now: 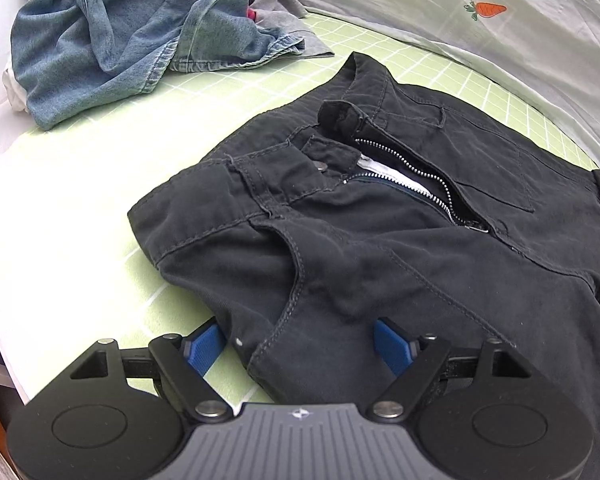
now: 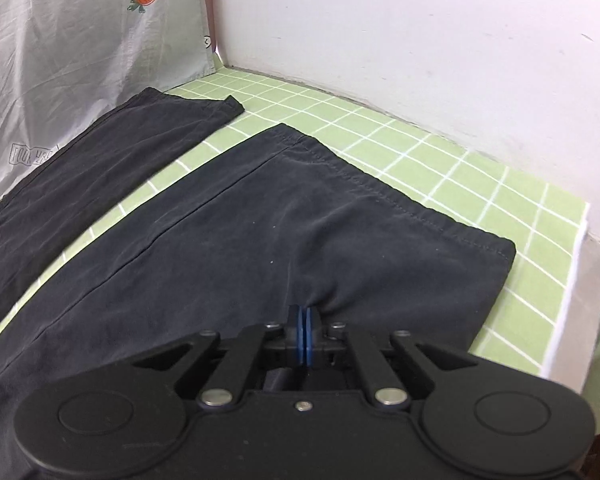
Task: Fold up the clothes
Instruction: 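Pinch the trouser leg hem with the right gripper, then grasp the waistband by the fly with the left gripper while the right gripper holds the hem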
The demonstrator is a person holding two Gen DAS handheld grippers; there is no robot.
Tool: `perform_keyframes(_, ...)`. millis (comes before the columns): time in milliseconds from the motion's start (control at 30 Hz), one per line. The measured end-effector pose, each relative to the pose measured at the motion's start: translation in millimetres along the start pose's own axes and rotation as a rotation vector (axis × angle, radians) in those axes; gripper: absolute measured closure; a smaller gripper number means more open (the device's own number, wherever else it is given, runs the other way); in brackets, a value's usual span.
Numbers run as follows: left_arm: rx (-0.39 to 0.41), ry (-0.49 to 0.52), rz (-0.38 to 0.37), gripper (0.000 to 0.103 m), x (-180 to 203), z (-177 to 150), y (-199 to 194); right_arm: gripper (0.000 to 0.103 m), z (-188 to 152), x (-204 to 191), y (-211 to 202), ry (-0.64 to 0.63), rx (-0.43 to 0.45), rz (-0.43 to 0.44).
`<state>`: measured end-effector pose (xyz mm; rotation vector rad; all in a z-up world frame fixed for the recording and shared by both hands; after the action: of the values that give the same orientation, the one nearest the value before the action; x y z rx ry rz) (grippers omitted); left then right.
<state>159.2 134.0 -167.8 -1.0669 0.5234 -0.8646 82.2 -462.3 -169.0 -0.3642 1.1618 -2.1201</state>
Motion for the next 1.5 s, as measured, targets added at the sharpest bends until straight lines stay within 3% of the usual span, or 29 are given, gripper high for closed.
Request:
perform_keyframes(167, -0.002, -0.019, 0.012, 0.017, 4, 7, 4, 0.093, 21, -23, 11, 0.022, -0.022, 0.016)
perform_keyframes(200, -0.003, -0.018, 0.012, 0.017, 4, 6, 4, 0.084, 21, -21, 9, 0.036, -0.014, 0.025)
perform_keyframes(233, -0.005, -0.017, 0.012, 0.017, 3, 6, 4, 0.067, 19, -18, 5, 0.047, 0.003, 0.02)
perform_keyframes(300, -0.015, -0.019, 0.014, 0.017, 2, 5, 3, 0.053, 15, -9, -5, 0.065, 0.042, -0.021)
perform_keyframes(500, -0.042, 0.016, 0.016, 0.017, 1, 5, 3, 0.051, 5, 35, -12, 0.176, 0.033, -0.113)
perform_keyframes(700, -0.031, 0.035, 0.01, 0.015, 1, 8, 5, 0.051, -1, 47, -9, 0.231, 0.021, -0.109)
perform_keyframes(767, -0.022, 0.034, 0.008, 0.016, 1, 7, 5, 0.052, -1, 45, -9, 0.232, 0.024, -0.11)
perform_keyframes(867, -0.009, 0.029, -0.003, 0.022, 1, 6, 3, 0.062, 2, 40, -7, 0.211, 0.022, -0.103)
perform_keyframes(967, 0.011, 0.01, -0.019, 0.033, -1, 6, 0, 0.074, 4, 37, -6, 0.181, 0.016, -0.108)
perform_keyframes(1000, 0.017, 0.002, -0.027, 0.041, -2, 7, -1, 0.084, 5, 38, -6, 0.183, 0.017, -0.104)
perform_keyframes(1100, 0.021, -0.045, -0.068, 0.061, -10, 11, -3, 0.101, 9, 47, -11, 0.21, 0.033, -0.078)
perform_keyframes(1233, 0.04, -0.101, -0.092, 0.086, -18, 15, -12, 0.102, 14, 50, -25, 0.231, 0.072, -0.051)
perform_keyframes(1500, 0.166, -0.167, -0.183, 0.092, -16, 39, -55, 0.102, 41, 24, -64, 0.195, 0.223, 0.04)
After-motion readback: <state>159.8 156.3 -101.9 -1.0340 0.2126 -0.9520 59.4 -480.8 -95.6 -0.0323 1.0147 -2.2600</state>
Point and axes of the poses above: each gripper's, at about its wrist camera, not at the fingertips, and y roughly the way its jaws point, x to its right, z to its top, the point moved 1 cm from there along y, roughly the way its jaws point, and after that the axes turned 5 degrees about -x, right-handed, at the moved point
